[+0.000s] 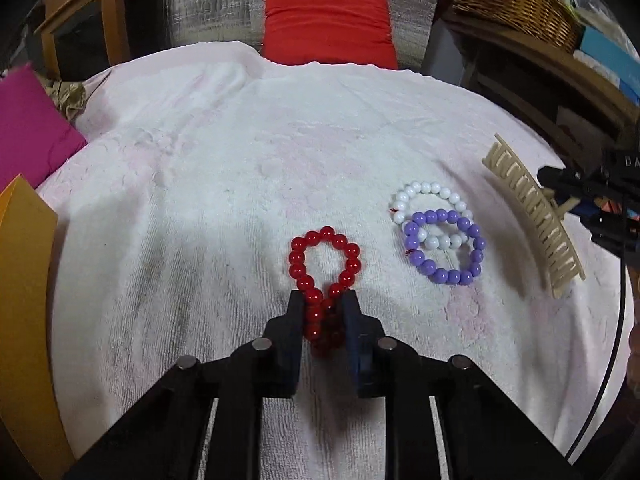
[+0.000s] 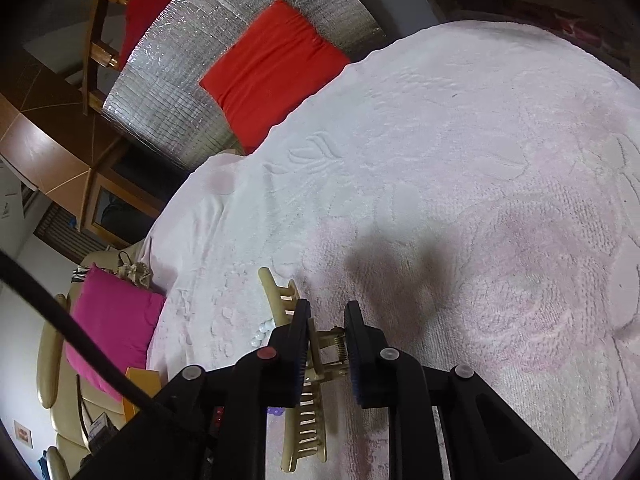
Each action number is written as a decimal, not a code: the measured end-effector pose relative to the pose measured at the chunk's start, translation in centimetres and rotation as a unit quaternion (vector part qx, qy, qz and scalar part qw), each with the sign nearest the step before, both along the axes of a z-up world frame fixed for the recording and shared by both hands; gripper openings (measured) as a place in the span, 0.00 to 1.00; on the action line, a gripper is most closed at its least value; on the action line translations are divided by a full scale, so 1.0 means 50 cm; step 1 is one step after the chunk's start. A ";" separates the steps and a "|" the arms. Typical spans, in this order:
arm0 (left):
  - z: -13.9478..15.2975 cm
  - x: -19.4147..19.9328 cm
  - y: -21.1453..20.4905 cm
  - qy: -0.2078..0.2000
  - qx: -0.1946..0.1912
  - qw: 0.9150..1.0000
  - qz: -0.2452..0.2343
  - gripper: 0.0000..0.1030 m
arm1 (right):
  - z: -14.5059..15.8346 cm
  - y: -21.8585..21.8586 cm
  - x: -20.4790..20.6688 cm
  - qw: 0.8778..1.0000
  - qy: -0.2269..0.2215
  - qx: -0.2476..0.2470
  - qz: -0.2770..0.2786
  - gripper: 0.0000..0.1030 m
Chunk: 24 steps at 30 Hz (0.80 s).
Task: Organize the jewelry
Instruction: 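Grasp the beige claw clip with the right tool while the left tool grasps the red bead bracelet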
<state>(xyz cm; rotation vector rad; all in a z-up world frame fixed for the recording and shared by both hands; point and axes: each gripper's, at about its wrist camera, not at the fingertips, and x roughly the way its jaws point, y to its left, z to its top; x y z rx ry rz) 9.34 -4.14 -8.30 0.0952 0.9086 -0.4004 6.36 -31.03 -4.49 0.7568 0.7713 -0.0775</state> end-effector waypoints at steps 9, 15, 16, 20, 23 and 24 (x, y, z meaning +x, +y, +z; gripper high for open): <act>0.036 -0.015 0.022 -0.017 -0.027 0.999 -0.006 0.09 | 0.017 0.012 -0.008 1.000 -0.012 -0.003 0.010 0.19; 0.066 -0.032 0.039 -0.034 -0.042 0.998 -0.013 0.09 | 0.039 0.042 -0.013 0.999 -0.032 -0.010 0.028 0.19; 0.069 -0.035 0.040 -0.035 -0.044 0.998 -0.013 0.09 | 0.040 0.046 -0.013 0.999 -0.032 -0.010 0.029 0.19; 0.086 -0.047 0.051 -0.046 -0.049 0.998 -0.014 0.09 | 0.043 0.065 -0.013 0.999 -0.033 -0.013 0.038 0.19; 0.105 -0.059 0.065 -0.055 -0.055 0.997 -0.008 0.09 | 0.046 0.082 -0.014 0.998 -0.034 -0.017 0.046 0.19; 0.114 -0.065 0.071 -0.058 -0.056 0.997 -0.004 0.09 | 0.048 0.088 -0.014 0.998 -0.035 -0.018 0.050 0.19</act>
